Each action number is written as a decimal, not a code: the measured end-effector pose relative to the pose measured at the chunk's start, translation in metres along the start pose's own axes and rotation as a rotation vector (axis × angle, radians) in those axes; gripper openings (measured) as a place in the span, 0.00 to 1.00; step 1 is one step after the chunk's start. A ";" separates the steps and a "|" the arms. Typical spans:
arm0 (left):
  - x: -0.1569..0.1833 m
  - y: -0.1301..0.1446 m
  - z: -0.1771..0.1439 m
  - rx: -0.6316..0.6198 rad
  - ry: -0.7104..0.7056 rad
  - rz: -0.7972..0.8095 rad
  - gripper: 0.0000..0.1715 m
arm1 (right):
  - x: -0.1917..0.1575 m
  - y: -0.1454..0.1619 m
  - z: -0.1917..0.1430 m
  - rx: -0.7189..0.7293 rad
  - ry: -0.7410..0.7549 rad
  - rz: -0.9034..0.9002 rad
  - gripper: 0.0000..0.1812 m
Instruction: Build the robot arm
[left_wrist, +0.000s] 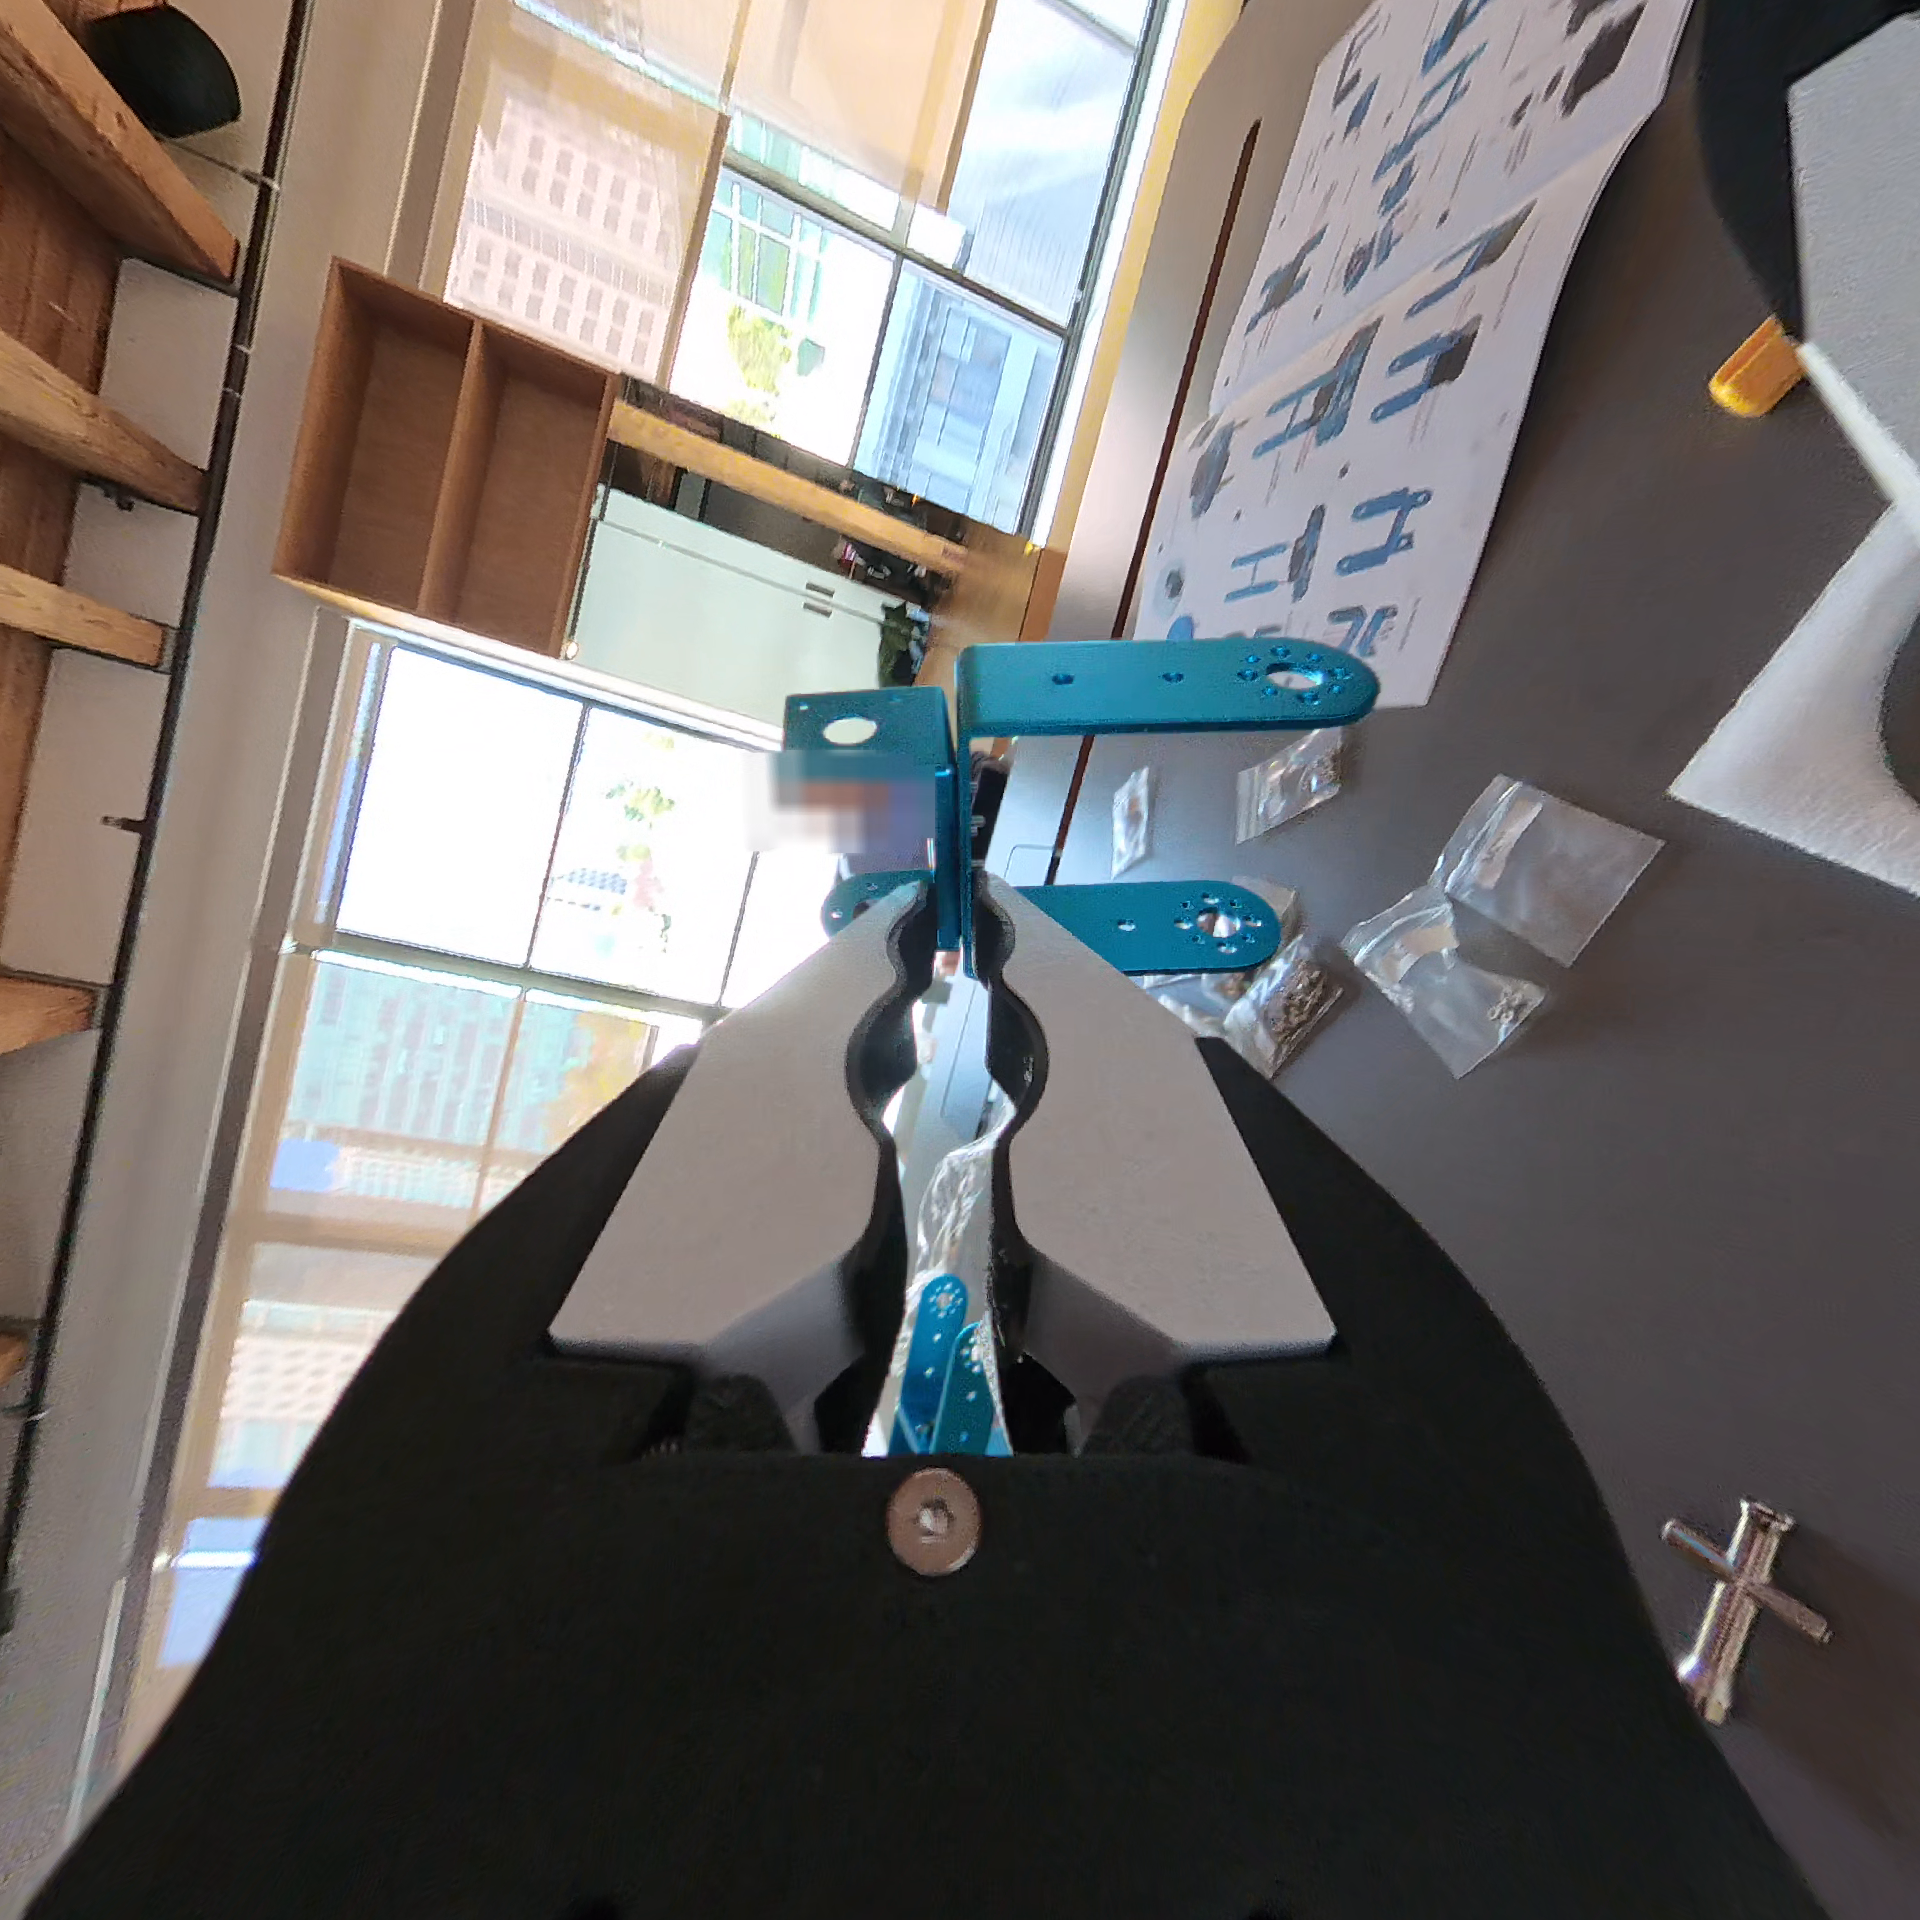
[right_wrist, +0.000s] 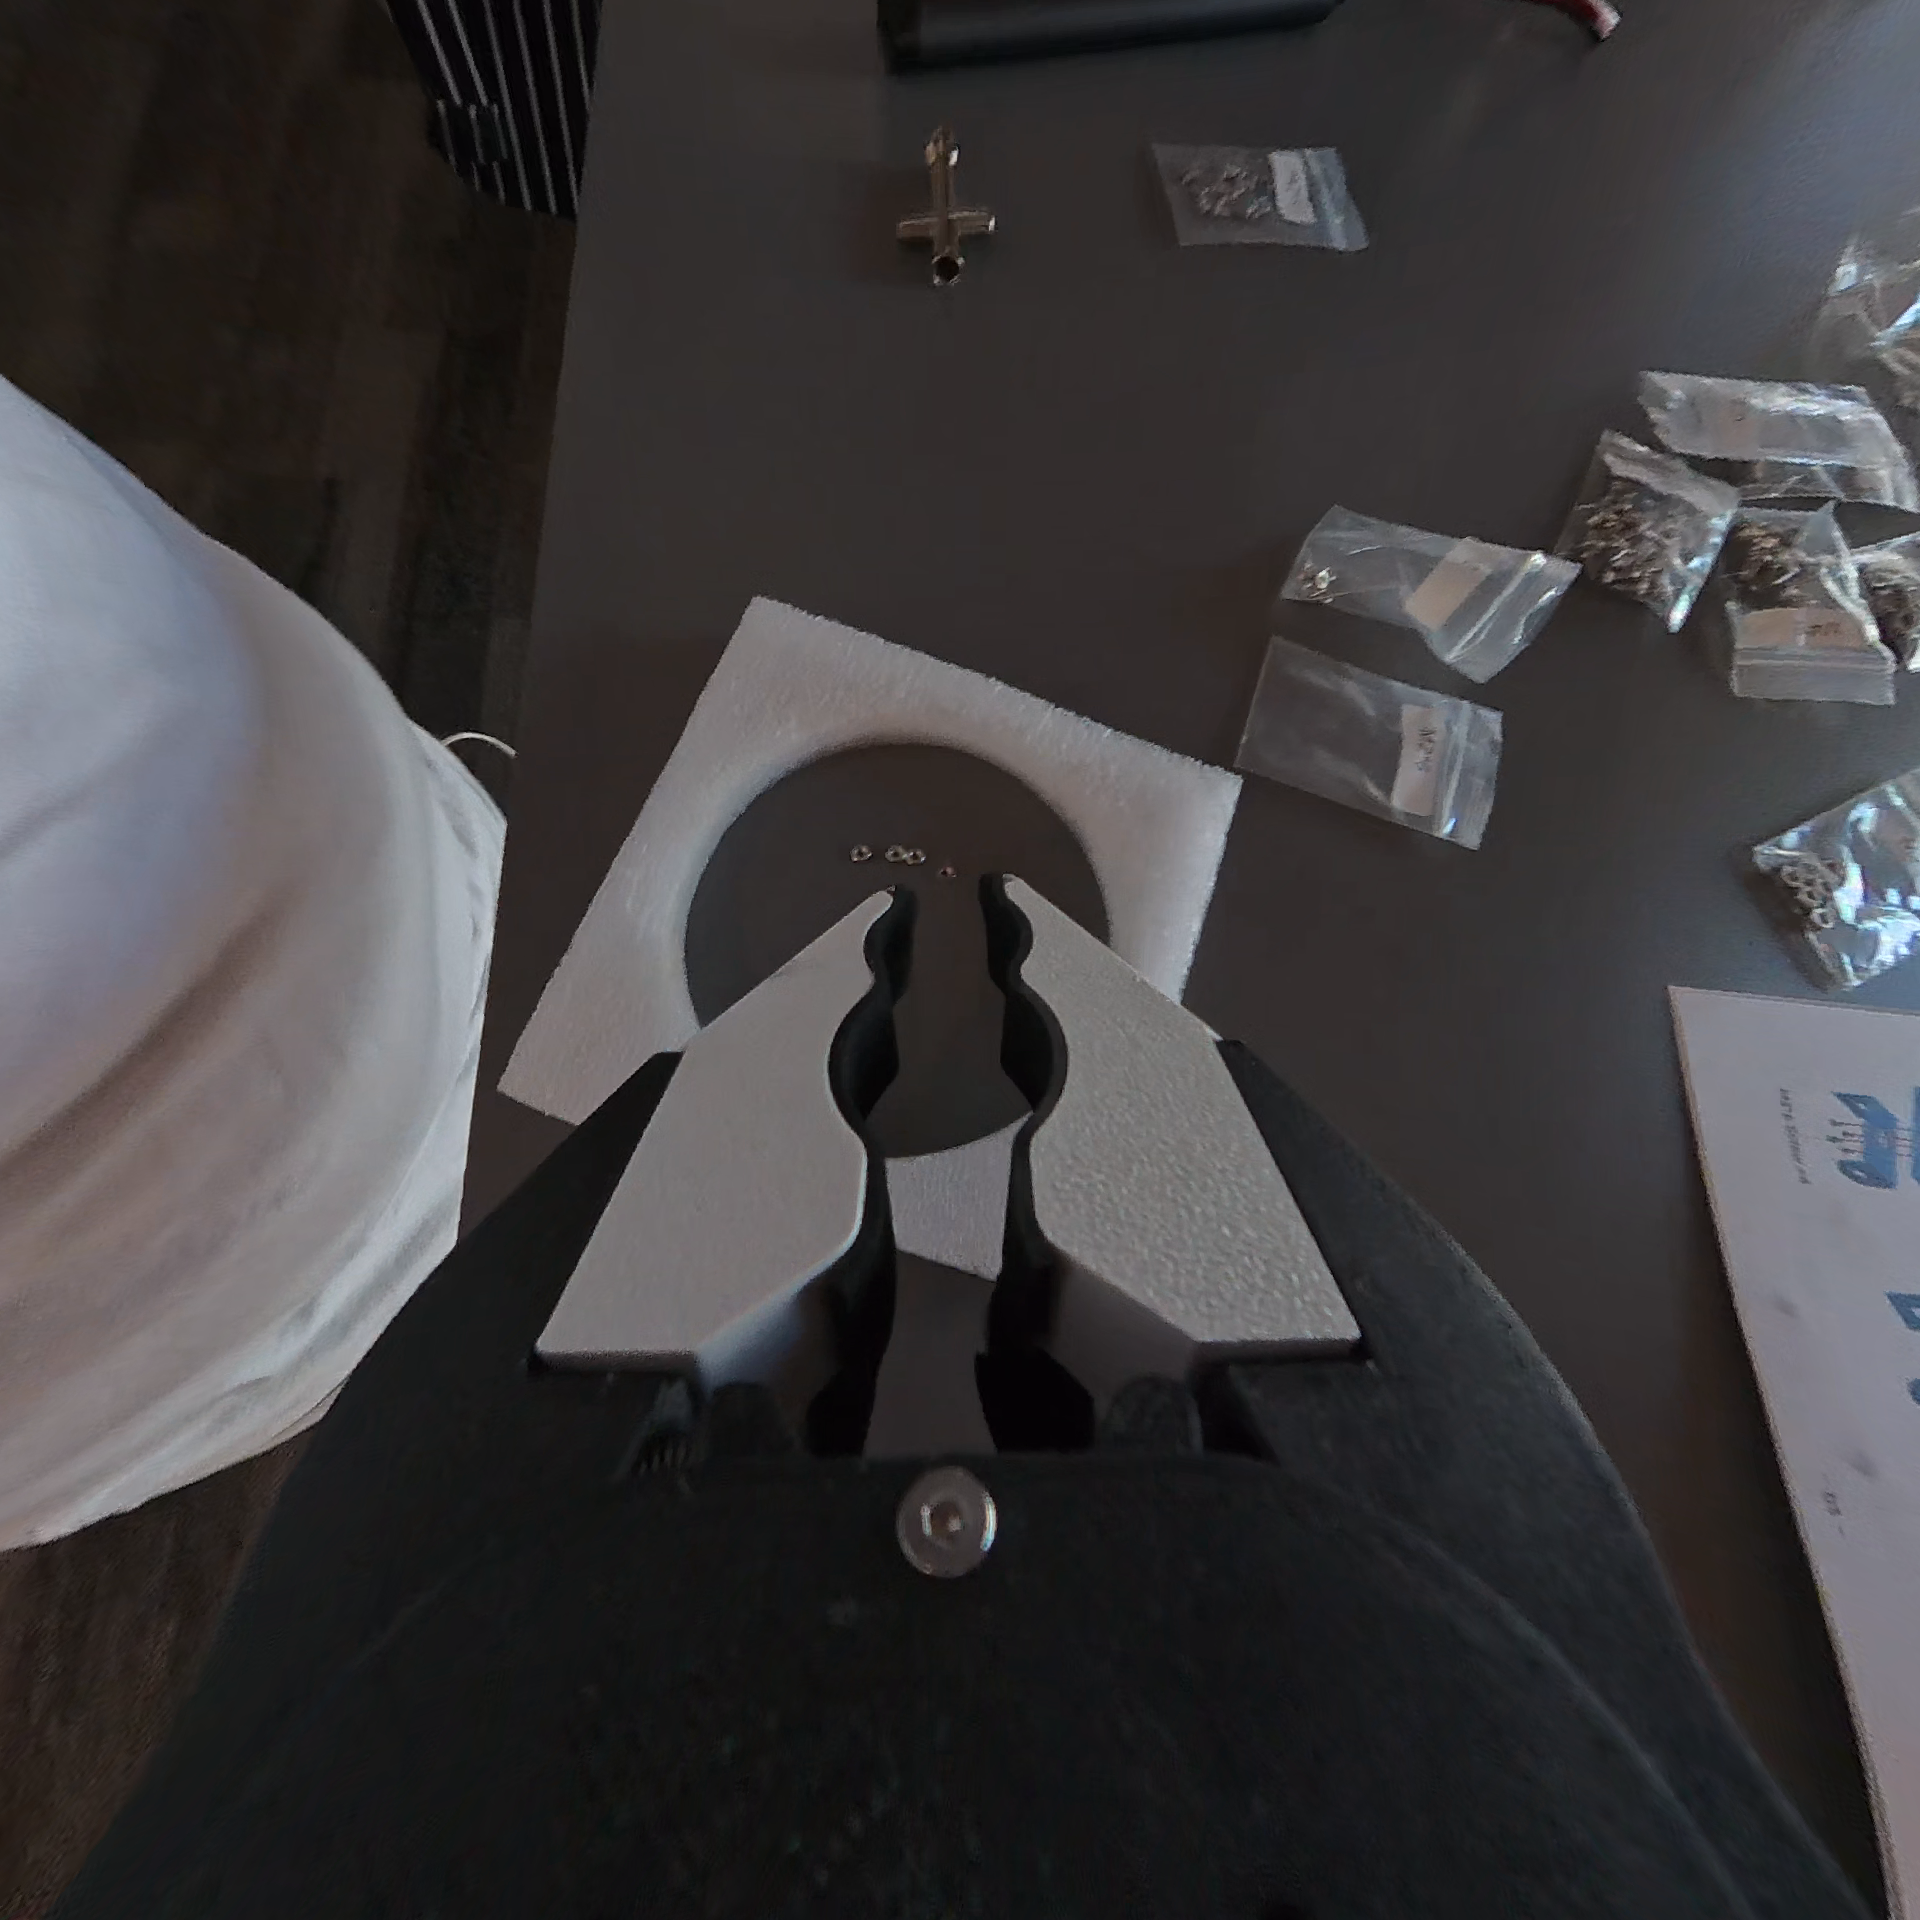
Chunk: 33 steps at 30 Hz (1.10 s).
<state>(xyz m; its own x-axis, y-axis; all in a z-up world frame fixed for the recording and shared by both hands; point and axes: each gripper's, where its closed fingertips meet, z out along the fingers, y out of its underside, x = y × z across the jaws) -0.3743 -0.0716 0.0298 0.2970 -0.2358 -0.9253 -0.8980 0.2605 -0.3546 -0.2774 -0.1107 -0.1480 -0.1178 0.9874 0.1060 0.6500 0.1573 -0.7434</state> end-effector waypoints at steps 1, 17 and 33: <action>0.002 0.000 0.001 0.012 0.008 -0.011 0.02 | 0.003 -0.001 -0.001 0.006 0.026 -0.001 0.07; 0.064 0.053 -0.002 -0.234 0.049 0.103 0.03 | 0.025 -0.111 -0.012 0.542 0.178 0.339 0.30; 0.114 0.074 -0.025 -0.369 0.205 0.035 0.03 | 0.012 -0.110 0.031 0.479 0.083 0.359 0.30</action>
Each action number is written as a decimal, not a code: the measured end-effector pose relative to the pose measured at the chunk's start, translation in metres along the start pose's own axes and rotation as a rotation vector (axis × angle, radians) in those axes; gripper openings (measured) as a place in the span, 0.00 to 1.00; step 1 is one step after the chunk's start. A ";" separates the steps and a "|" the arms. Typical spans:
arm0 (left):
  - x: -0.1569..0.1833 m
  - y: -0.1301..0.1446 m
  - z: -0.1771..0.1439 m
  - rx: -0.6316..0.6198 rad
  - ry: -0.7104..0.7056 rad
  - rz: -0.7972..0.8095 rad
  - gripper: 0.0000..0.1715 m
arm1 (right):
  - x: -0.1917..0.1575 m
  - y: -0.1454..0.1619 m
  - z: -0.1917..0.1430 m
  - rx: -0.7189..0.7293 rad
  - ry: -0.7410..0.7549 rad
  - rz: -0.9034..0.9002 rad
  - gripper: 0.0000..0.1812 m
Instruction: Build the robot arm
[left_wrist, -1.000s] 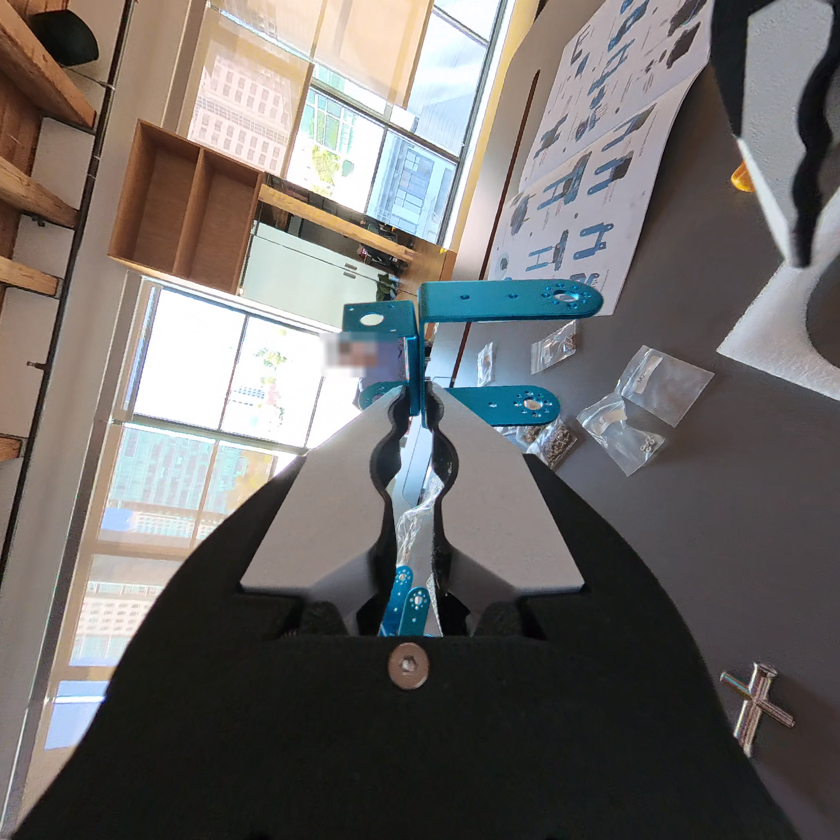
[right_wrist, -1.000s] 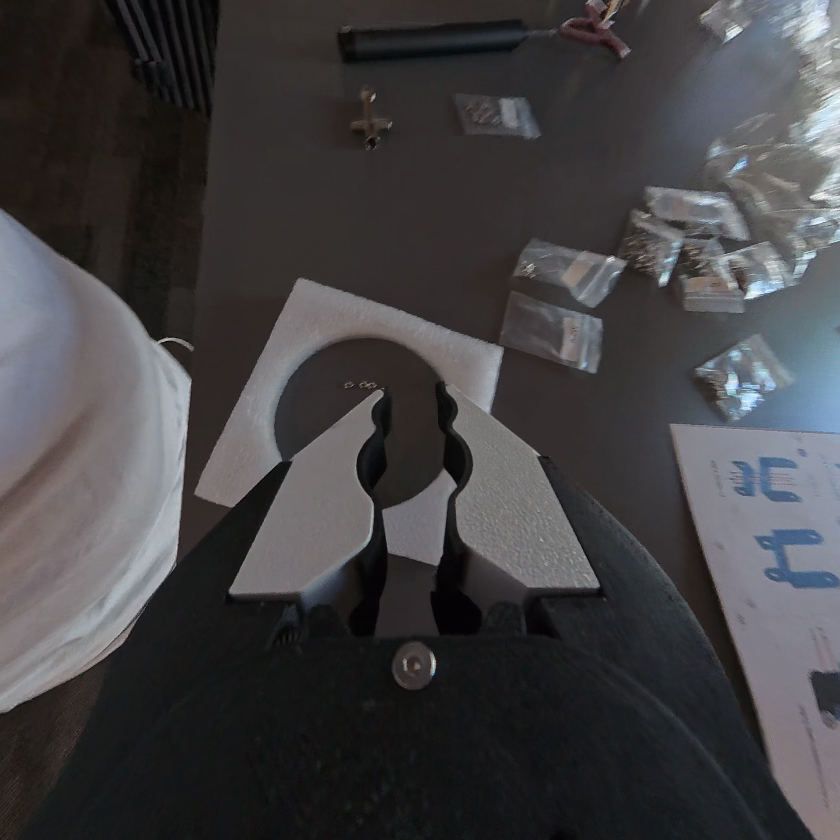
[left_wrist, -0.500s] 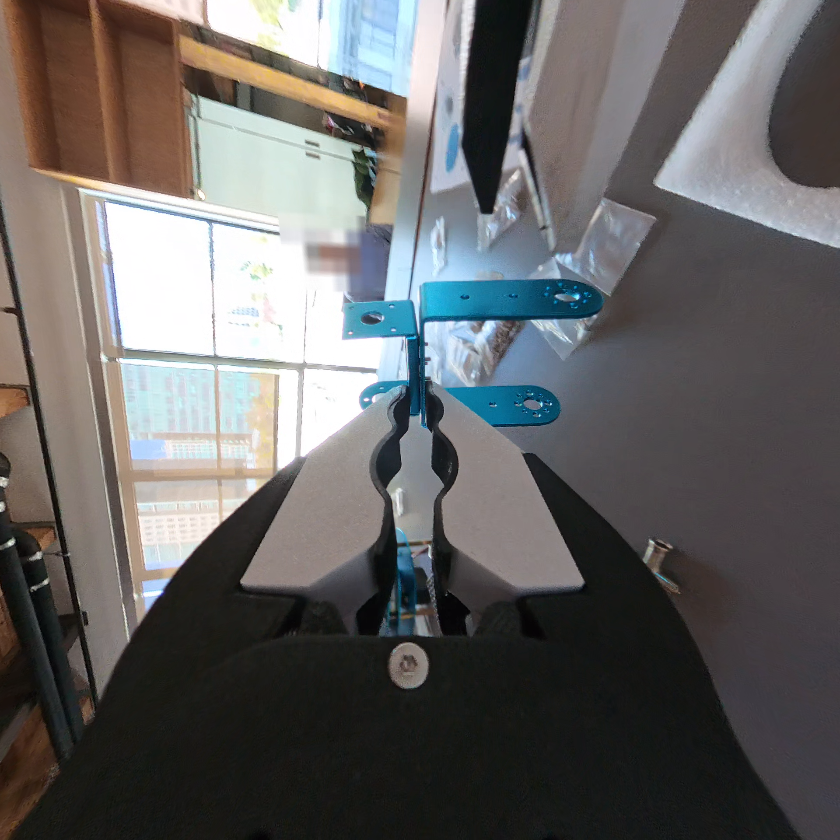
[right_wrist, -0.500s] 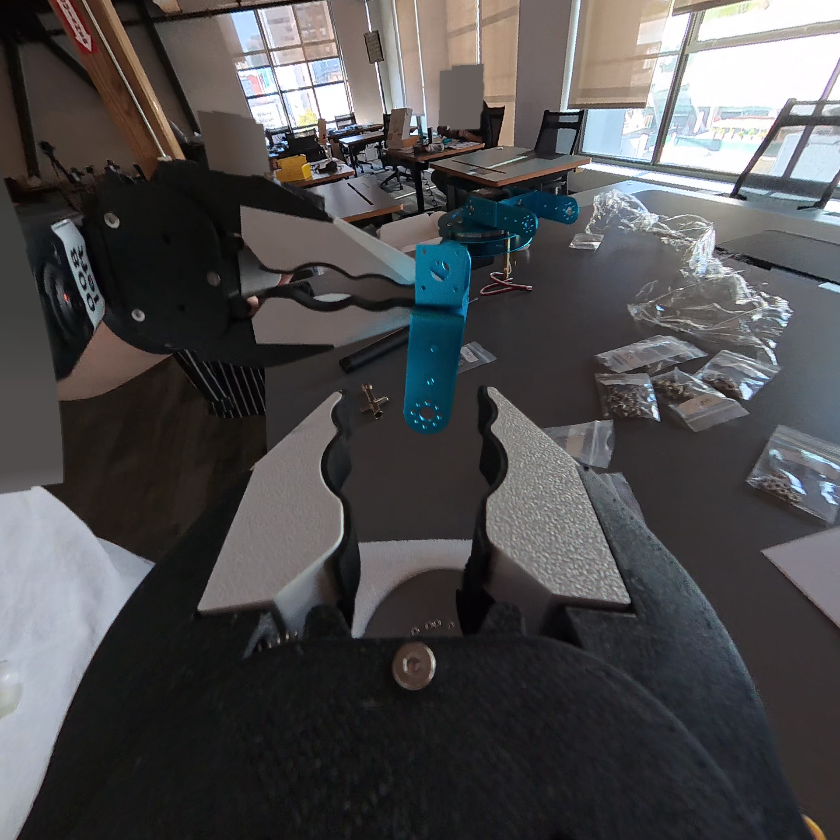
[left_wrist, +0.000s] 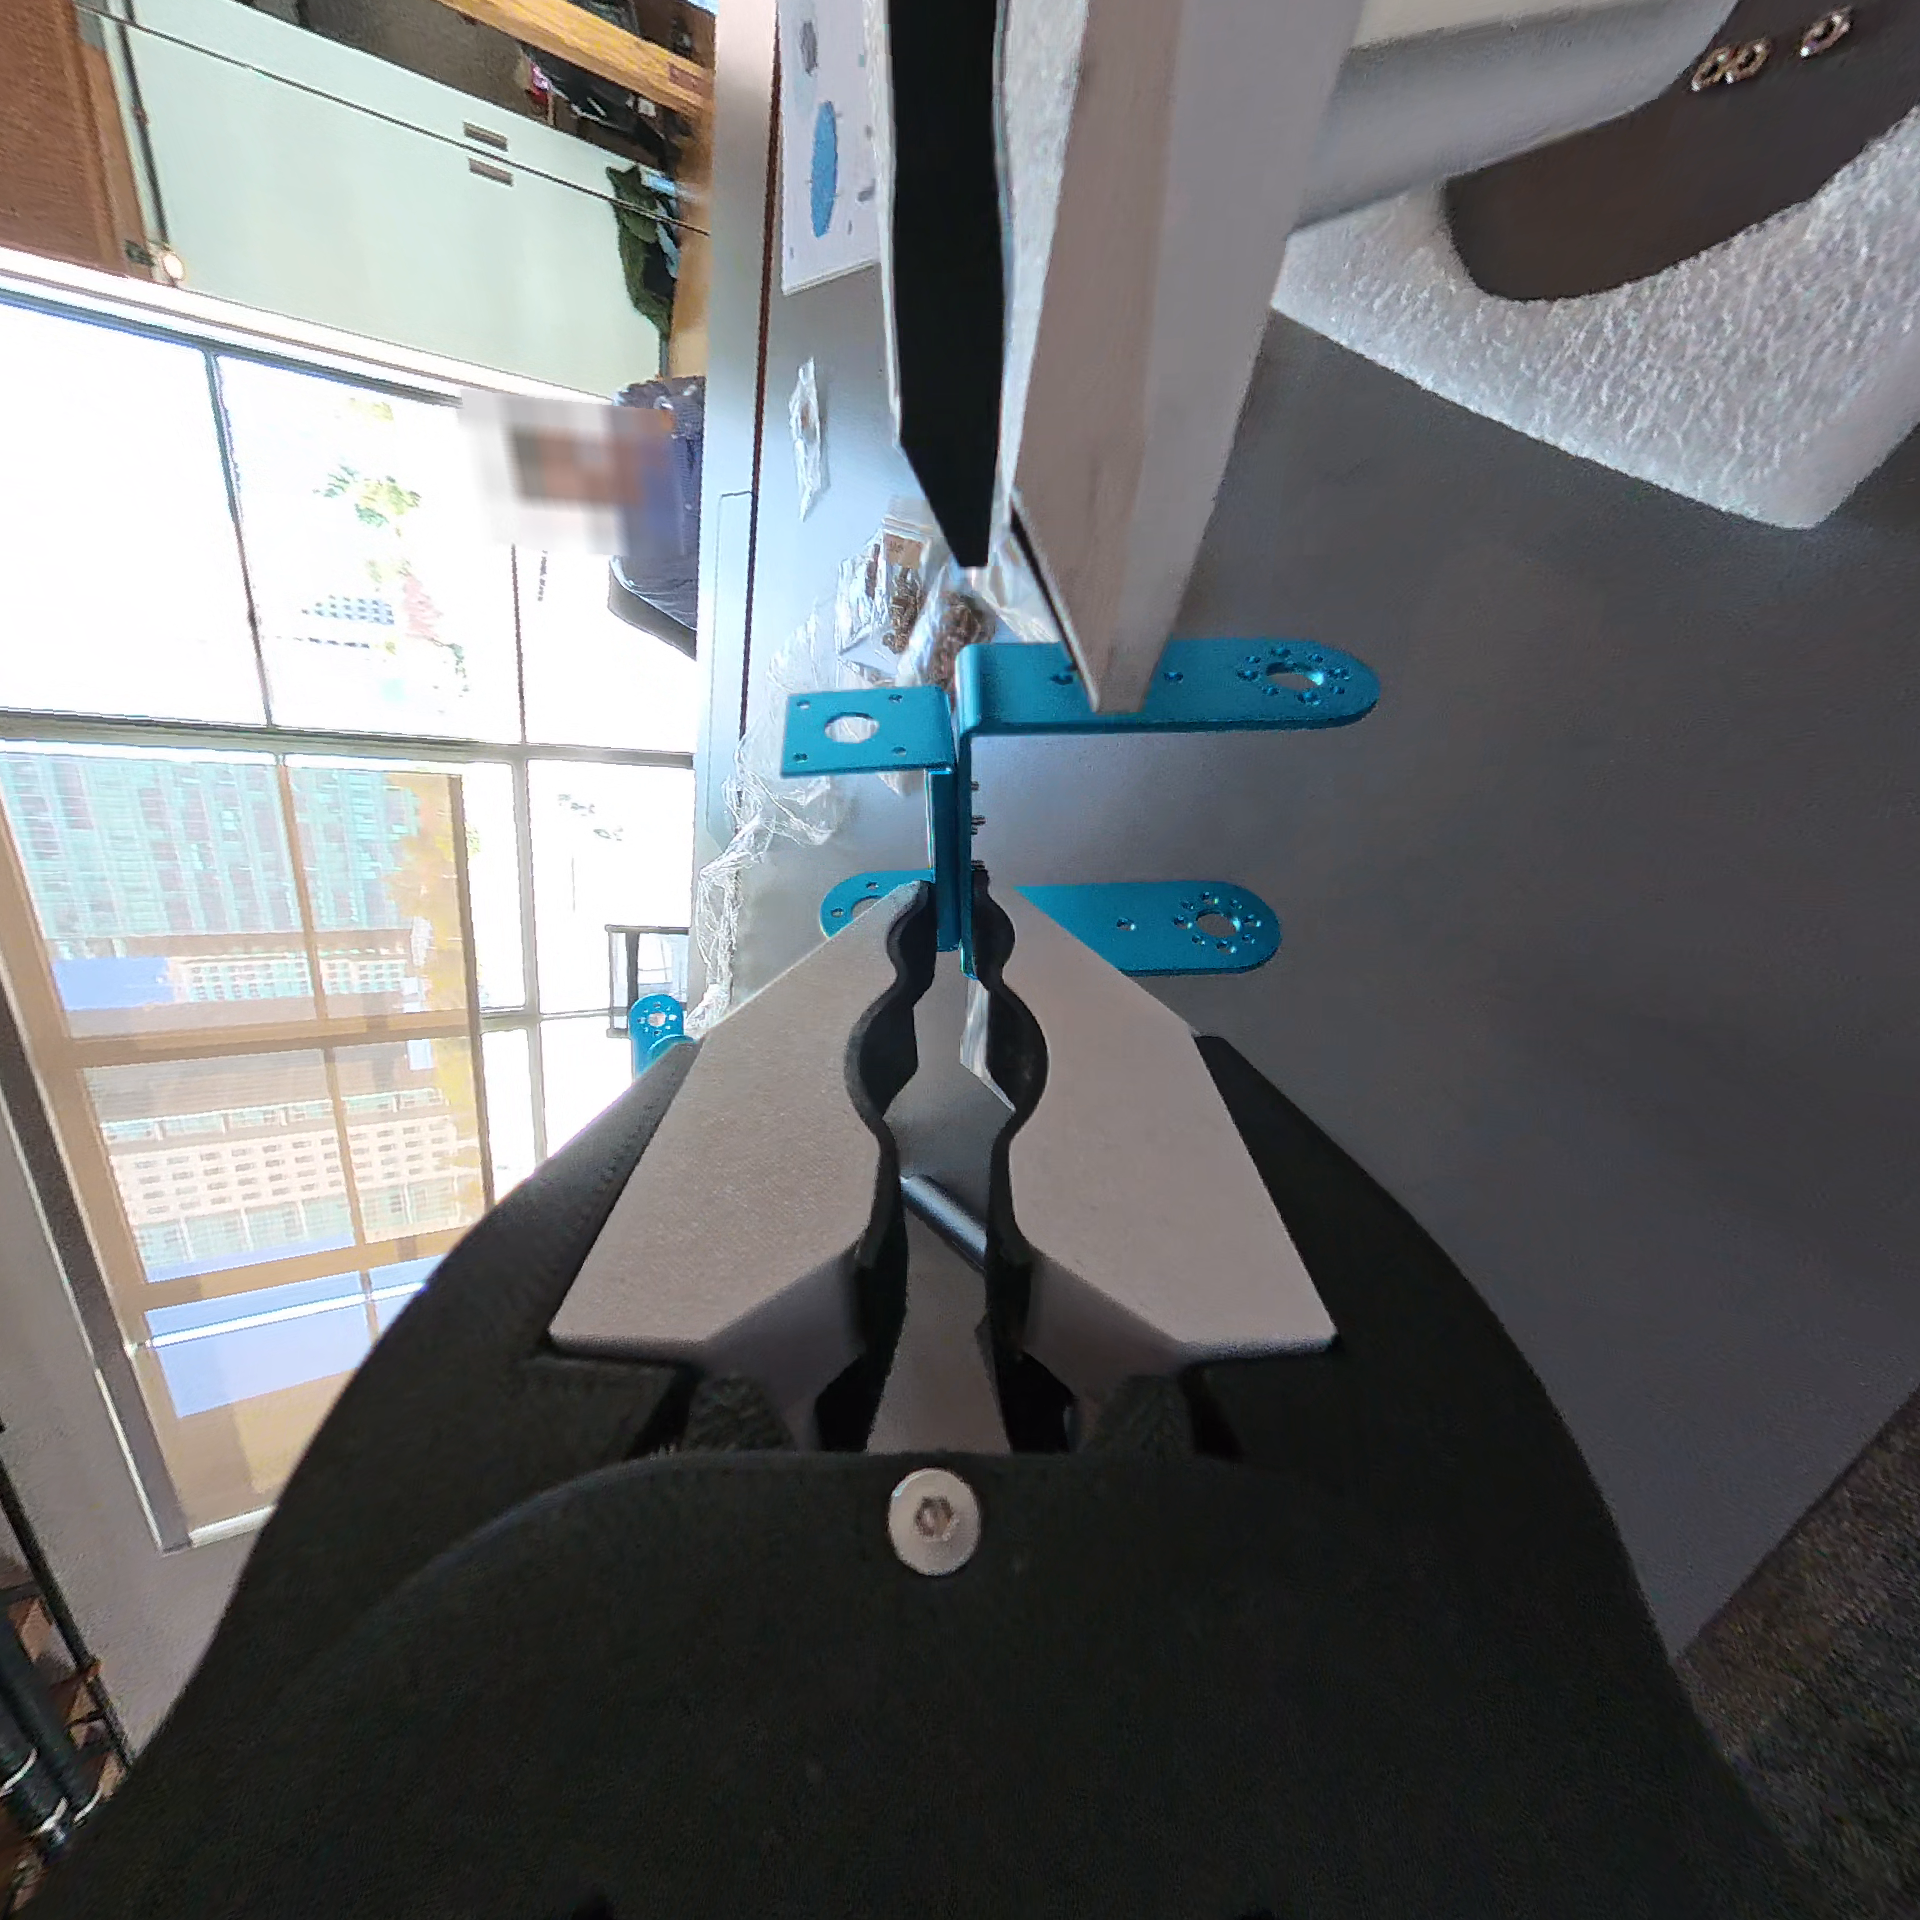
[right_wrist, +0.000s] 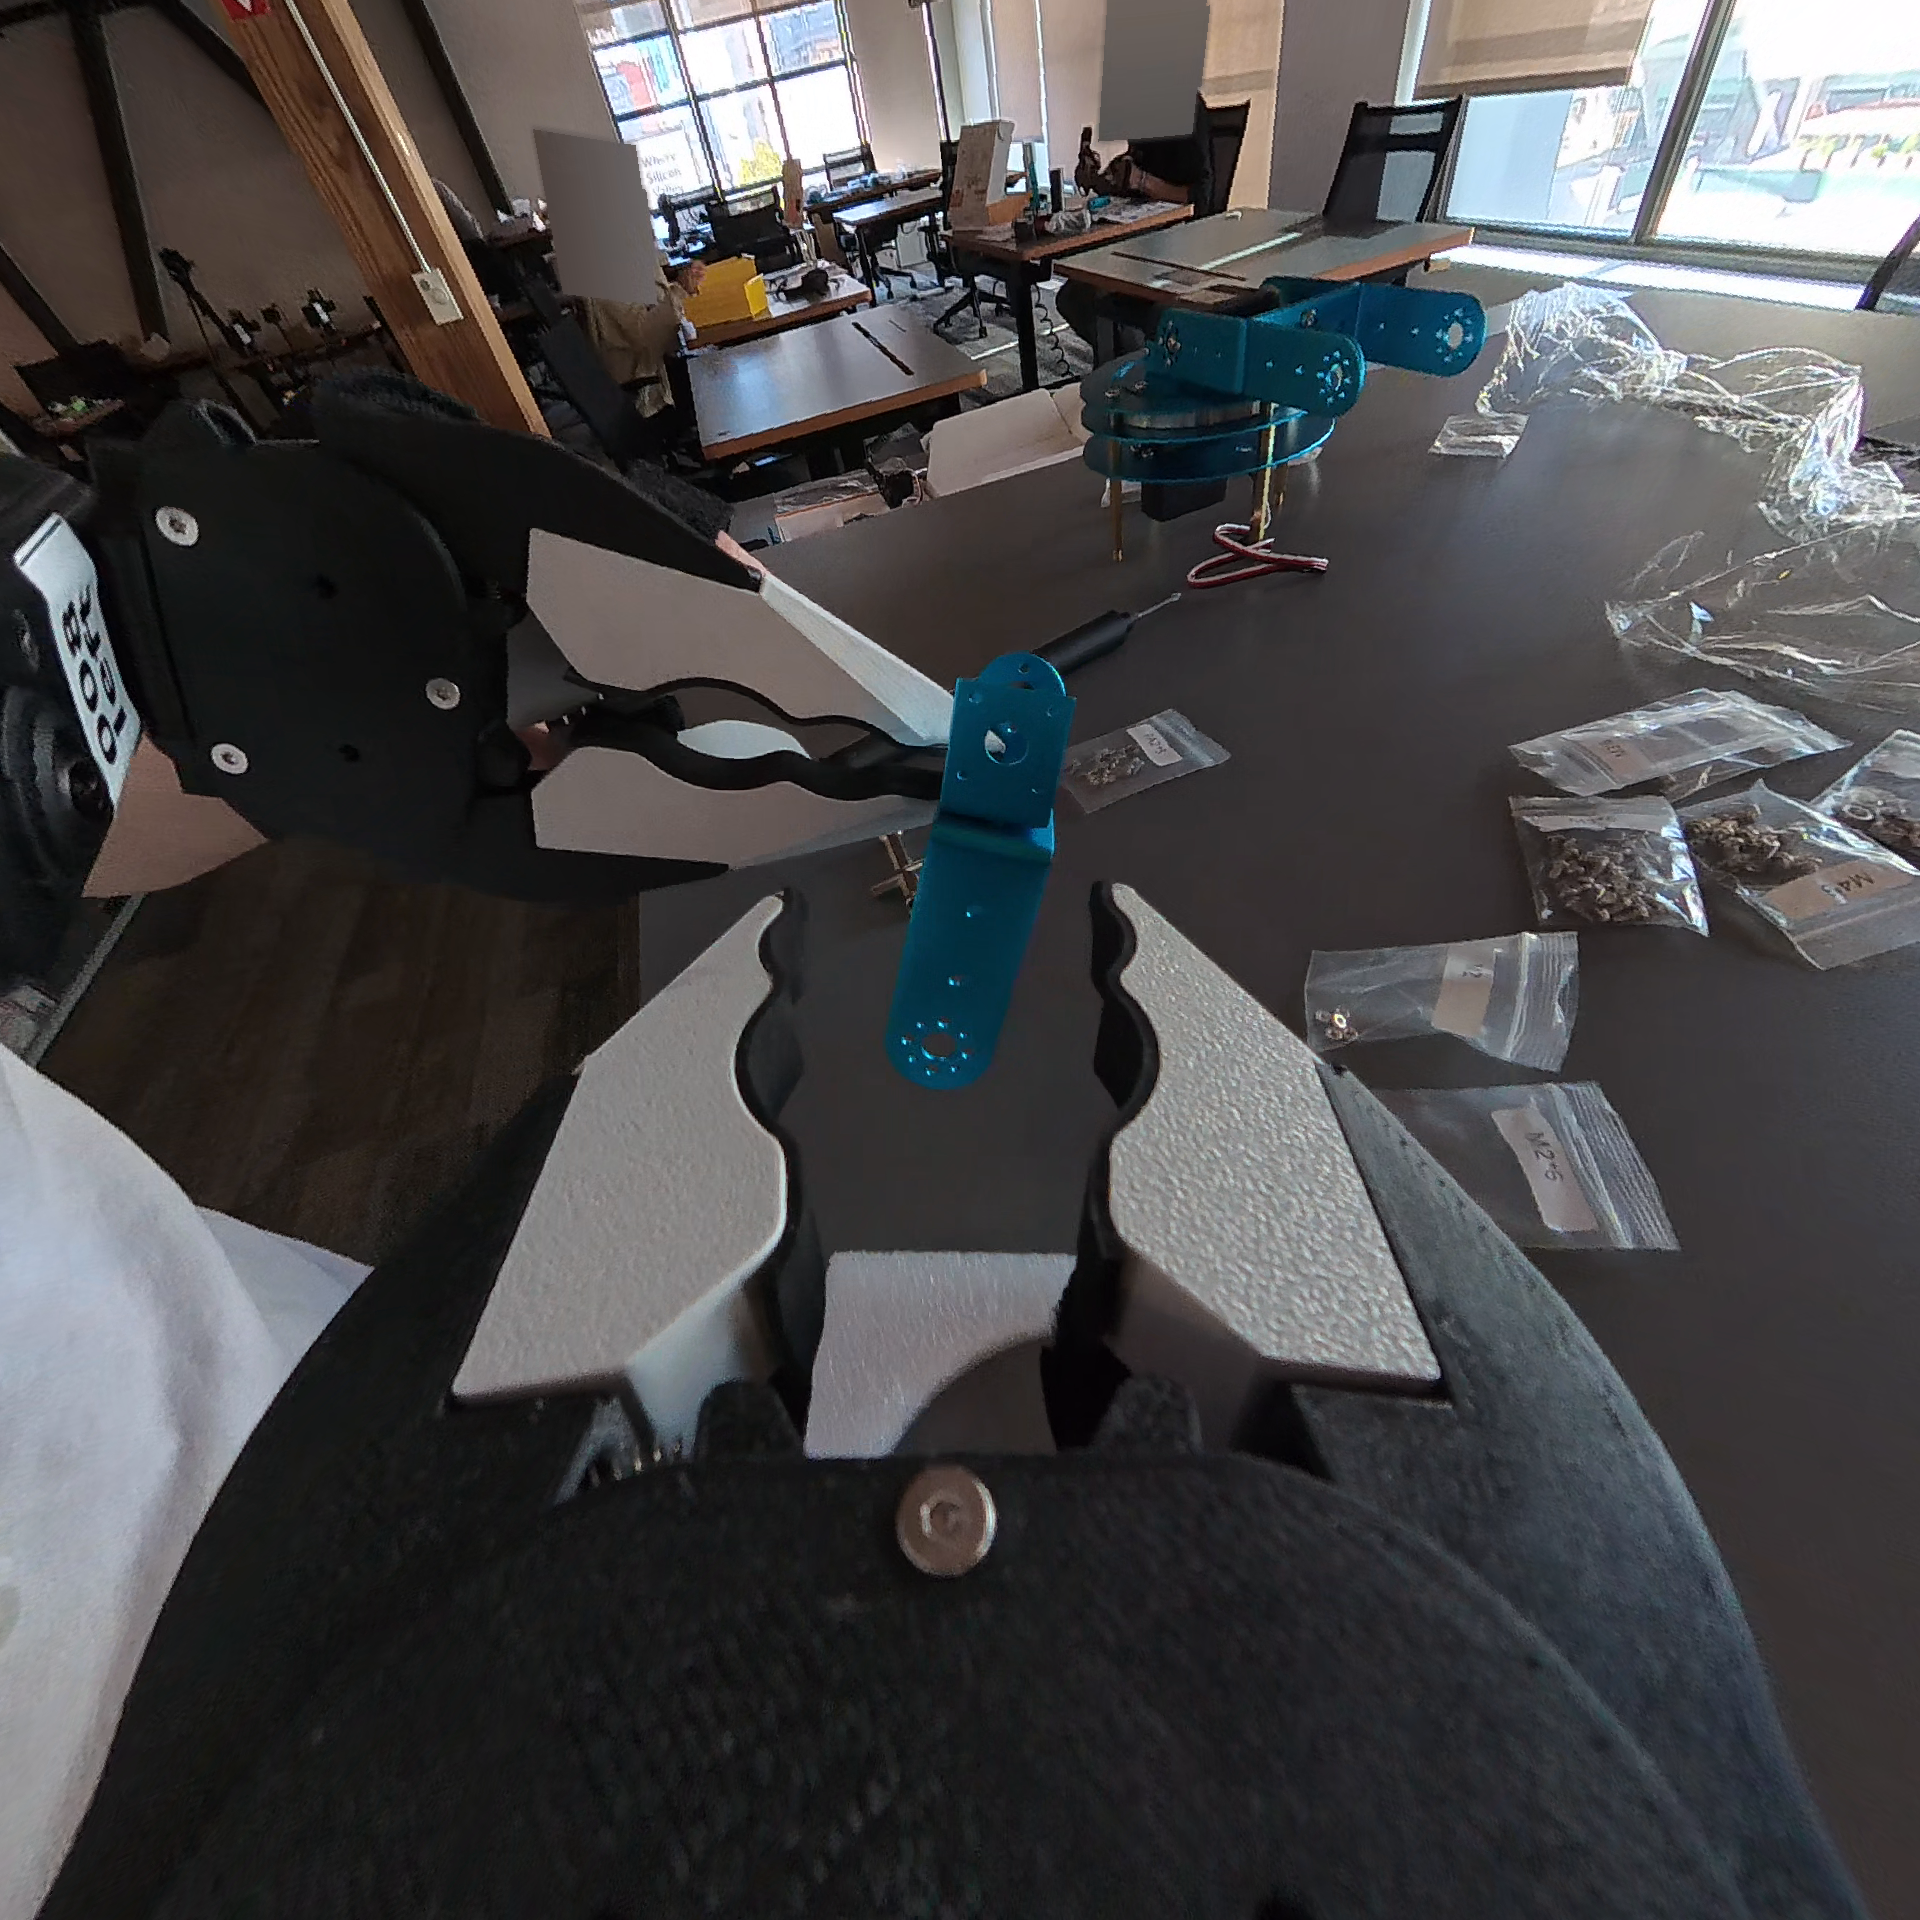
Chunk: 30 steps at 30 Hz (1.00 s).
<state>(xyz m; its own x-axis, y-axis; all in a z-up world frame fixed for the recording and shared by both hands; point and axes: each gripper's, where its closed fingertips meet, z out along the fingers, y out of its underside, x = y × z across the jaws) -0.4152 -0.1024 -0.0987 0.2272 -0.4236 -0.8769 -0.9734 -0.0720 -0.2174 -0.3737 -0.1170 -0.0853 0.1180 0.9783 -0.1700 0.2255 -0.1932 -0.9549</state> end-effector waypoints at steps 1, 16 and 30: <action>0.000 0.001 0.000 -0.003 0.004 0.002 0.02 | 0.001 0.001 -0.001 0.000 0.001 0.004 0.30; 0.018 0.000 0.000 0.031 0.186 0.139 0.03 | 0.022 -0.006 -0.020 -0.131 -0.186 -0.144 0.00; 0.028 -0.007 0.005 0.050 0.380 0.316 0.03 | 0.041 0.015 0.017 -0.264 -0.251 -0.184 0.00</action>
